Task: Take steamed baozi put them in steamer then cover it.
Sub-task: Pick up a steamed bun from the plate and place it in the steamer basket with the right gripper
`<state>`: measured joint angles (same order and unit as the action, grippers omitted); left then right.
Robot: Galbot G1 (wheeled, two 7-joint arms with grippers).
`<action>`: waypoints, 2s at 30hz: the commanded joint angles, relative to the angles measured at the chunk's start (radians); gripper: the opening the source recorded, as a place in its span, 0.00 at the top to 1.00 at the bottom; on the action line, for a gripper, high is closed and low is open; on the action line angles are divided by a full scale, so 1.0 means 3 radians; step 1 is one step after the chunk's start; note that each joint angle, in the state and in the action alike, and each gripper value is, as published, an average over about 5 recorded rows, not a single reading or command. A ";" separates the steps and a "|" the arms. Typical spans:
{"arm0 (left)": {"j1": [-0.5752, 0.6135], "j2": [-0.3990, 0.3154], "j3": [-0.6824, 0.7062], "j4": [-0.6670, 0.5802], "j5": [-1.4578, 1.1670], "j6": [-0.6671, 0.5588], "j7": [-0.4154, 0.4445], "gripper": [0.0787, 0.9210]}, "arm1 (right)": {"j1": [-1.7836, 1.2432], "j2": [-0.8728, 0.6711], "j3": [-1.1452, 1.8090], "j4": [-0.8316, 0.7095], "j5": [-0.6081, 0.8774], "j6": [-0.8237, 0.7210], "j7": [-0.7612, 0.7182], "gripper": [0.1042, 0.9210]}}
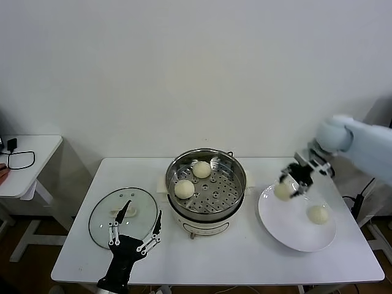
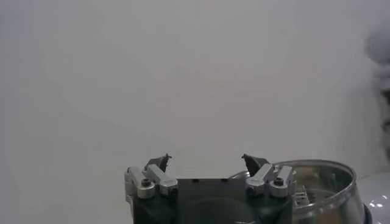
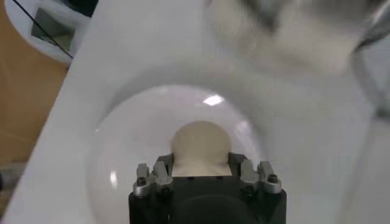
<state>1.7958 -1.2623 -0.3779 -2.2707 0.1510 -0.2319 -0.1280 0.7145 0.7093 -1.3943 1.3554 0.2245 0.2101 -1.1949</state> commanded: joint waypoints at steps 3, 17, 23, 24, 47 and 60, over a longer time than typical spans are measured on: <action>0.0002 -0.0002 -0.0002 -0.0021 -0.0005 0.0005 -0.0002 0.12 | 0.0734 0.0957 -0.0158 0.0448 0.0186 0.0664 -0.0043 0.35; 0.0002 -0.0025 -0.0028 -0.0026 -0.0012 0.0009 0.0000 0.12 | -0.0116 0.1340 0.0066 0.0512 -0.0987 0.1299 -0.0011 0.35; 0.0008 -0.0031 -0.0042 -0.0026 -0.0020 0.0004 0.0000 0.12 | -0.0396 0.1430 0.0192 0.0396 -0.1280 0.1461 0.0020 0.35; 0.0009 -0.0032 -0.0045 -0.0024 -0.0021 0.0002 -0.0001 0.12 | -0.0428 0.1442 0.0208 0.0385 -0.1319 0.1472 0.0027 0.35; -0.0001 -0.0043 -0.0060 0.0016 -0.0033 -0.0026 -0.0007 0.12 | -0.0695 0.1626 0.0312 0.0291 -0.1614 0.1565 0.0004 0.33; -0.0033 -0.0049 -0.0050 0.0031 -0.0031 0.0004 -0.0003 0.12 | -0.0670 0.1297 0.0676 0.0353 -0.1568 0.1476 0.0039 0.12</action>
<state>1.7884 -1.2764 -0.3927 -2.2626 0.1413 -0.2359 -0.1297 0.5163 1.1528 -1.2711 1.4596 -0.2446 0.6668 -1.1889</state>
